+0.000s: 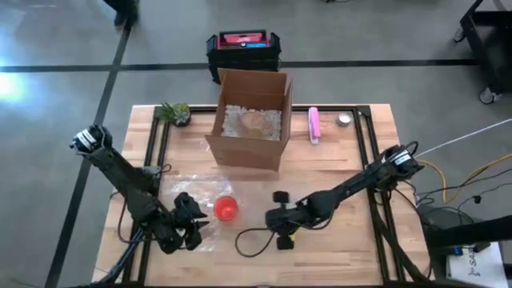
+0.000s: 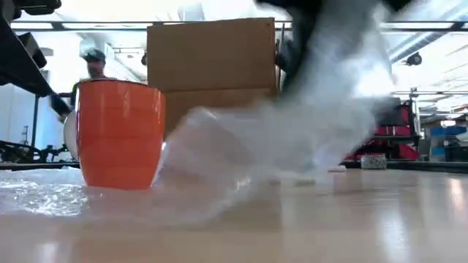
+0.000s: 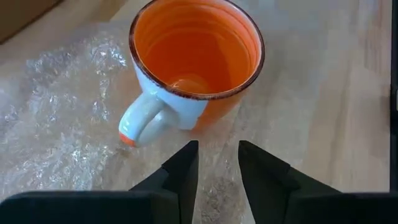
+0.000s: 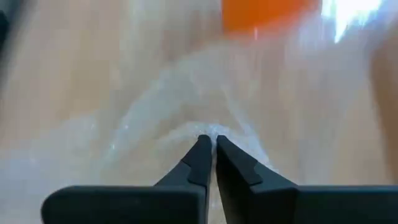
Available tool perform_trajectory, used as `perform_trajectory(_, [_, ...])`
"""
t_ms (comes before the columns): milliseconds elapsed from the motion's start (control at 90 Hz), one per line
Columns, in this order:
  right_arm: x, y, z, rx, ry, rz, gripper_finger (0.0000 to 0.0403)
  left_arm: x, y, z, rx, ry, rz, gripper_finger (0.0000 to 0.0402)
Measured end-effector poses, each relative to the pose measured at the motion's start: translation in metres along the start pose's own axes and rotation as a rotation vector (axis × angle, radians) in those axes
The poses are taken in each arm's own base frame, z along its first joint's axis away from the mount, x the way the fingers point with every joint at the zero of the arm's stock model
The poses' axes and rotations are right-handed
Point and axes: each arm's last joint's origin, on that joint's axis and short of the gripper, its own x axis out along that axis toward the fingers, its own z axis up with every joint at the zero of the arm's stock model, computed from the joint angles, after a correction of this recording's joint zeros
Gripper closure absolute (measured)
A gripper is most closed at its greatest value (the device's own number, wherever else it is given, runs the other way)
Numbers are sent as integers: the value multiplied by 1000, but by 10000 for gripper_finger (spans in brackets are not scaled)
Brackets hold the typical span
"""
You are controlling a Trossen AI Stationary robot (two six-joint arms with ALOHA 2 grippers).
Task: Wrap mug
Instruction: Wrap the orange mug with transparent bubble wrap
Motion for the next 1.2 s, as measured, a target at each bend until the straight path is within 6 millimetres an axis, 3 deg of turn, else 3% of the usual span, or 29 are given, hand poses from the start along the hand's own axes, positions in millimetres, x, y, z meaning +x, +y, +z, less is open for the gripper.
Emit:
perform_trajectory(267, [9, -3, 46, -132, -320, -5, 402, 5, 3, -4, -13, -4, -11, 322])
perform_trajectory(556, [42, -23, 66, -138, -333, -96, 403, 24, 14, -21, -45, -46, -102, 326])
perform_trajectory(833, [27, -44, 92, -142, -390, -178, 403, 29, 19, -26, -56, -29, -134, 326])
perform_trajectory(944, [30, -51, 95, -131, -394, -184, 403, 29, 18, -25, -35, -32, -137, 326])
perform_trajectory(1200, [67, -56, 71, -98, -267, -185, 403, 28, 15, -23, -31, -37, -144, 326])
